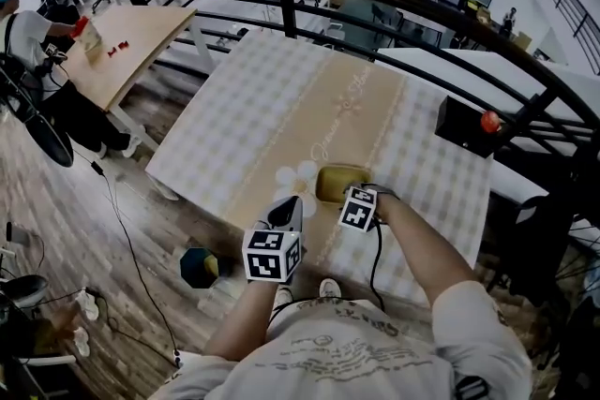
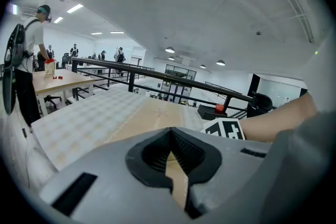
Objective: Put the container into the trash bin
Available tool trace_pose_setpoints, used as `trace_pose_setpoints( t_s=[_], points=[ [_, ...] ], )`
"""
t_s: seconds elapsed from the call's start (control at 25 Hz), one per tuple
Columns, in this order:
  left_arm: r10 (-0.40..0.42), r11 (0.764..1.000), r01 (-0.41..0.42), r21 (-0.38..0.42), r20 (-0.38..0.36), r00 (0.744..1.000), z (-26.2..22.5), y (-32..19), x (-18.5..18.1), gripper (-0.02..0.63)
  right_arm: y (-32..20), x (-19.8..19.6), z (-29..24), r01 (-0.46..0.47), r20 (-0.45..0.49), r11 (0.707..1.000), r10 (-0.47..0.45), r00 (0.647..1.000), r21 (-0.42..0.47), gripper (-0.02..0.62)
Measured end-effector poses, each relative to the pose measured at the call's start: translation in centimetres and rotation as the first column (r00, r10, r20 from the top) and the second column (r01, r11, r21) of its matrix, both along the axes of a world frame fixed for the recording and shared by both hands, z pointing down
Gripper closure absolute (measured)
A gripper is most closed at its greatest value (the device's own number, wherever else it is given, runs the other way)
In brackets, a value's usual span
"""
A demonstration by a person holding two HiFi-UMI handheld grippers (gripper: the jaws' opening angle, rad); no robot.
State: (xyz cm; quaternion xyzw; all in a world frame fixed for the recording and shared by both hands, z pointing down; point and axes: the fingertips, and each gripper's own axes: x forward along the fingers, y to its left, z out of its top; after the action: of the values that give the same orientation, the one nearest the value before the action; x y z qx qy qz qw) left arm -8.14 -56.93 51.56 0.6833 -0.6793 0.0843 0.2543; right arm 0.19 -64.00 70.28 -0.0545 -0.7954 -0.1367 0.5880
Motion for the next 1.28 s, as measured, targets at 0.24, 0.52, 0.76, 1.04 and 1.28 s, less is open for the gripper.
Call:
trace_pose_setpoints(
  t_s=[0.24,0.52,0.76,1.04,1.28],
  points=[
    [-0.018,1.0,0.018,-0.008,0.003,1.0,0.3,0.3,-0.2,0.601,-0.2,0.2,2.2,0.009,-0.071,1.0,-0.008,0.997,0.017,0.516],
    [-0.024,1.0,0.024,-0.006,0.005,1.0,0.4,0.5,-0.4,0.601,0.5,0.2,1.2,0.029,-0.072,1.0,-0.029,0.997,-0.007,0.583],
    [-0.013,1.0,0.013,0.004,0.011,1.0,-0.1,0.6,-0.1,0.601,0.6,0.3,-1.8,0.027,-0.049,1.0,-0.027,0.998,0.005,0.584],
    [-0.007,1.0,0.007,0.022,0.023,1.0,-1.0,1.1,0.6,0.601,0.5,1.2,-7.0,0.004,-0.049,0.998,-0.001,0.999,0.056,0.588],
    [-0.029,0.999,0.028,0.038,0.029,0.999,-1.5,1.3,0.4,0.601,1.0,0.5,-11.4,0.064,-0.018,0.993,-0.062,0.998,0.097,0.588]
  ],
)
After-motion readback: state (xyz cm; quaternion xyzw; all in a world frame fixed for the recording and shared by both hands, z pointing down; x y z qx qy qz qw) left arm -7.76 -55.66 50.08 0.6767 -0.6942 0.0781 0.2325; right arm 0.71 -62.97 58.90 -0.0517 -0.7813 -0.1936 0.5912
